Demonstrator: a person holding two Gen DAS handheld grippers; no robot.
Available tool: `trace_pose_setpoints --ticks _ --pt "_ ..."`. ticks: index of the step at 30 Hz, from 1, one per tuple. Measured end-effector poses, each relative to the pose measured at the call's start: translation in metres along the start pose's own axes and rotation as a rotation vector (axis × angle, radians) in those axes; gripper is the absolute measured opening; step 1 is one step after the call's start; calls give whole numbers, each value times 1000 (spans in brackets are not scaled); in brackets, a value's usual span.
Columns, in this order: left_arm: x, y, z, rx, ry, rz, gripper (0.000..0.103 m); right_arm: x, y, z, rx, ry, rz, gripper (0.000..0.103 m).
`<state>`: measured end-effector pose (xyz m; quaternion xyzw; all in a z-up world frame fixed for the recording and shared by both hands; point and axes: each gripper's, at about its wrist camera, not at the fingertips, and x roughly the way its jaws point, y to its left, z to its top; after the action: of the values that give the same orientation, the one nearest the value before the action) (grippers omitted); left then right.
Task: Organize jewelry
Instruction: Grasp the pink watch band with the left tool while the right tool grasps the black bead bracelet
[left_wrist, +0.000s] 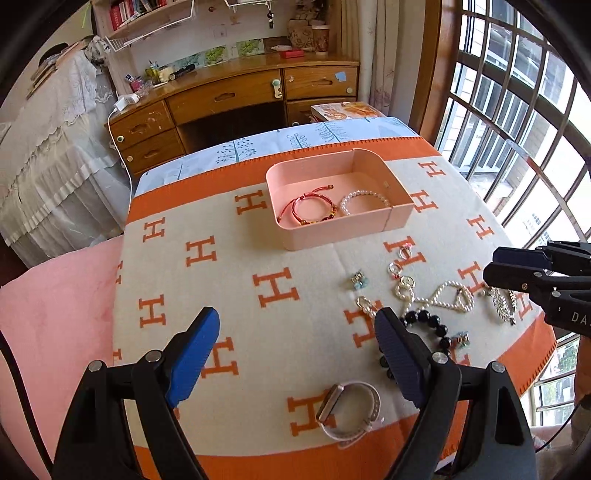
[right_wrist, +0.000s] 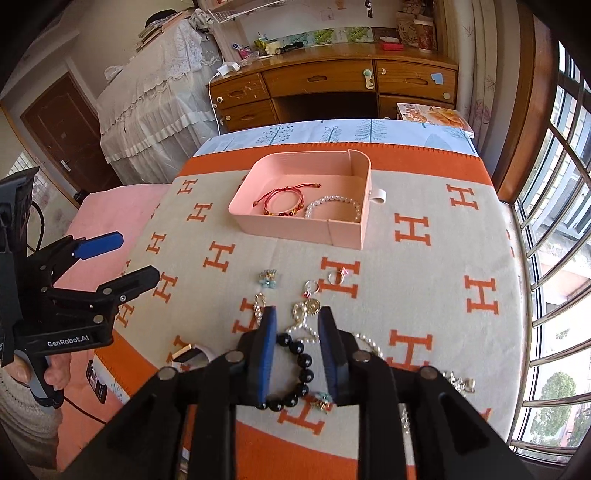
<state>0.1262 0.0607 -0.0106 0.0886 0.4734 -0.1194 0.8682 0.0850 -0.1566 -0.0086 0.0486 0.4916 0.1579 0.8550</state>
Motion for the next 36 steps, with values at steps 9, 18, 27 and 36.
trace_pose_setpoints --ticks 9,18,27,36 --pt "-15 -29 -56 45 -50 -44 85 -22 -8 -44 33 -39 25 32" --pt "7 -66 -110 150 -36 -37 85 -24 -31 -85 105 -68 1 32" --pt "33 -94 -125 281 -2 10 65 4 -53 -104 144 -9 3 32" --pt "55 -102 -117 314 66 12 52 25 -27 -85 2 11 31 32"
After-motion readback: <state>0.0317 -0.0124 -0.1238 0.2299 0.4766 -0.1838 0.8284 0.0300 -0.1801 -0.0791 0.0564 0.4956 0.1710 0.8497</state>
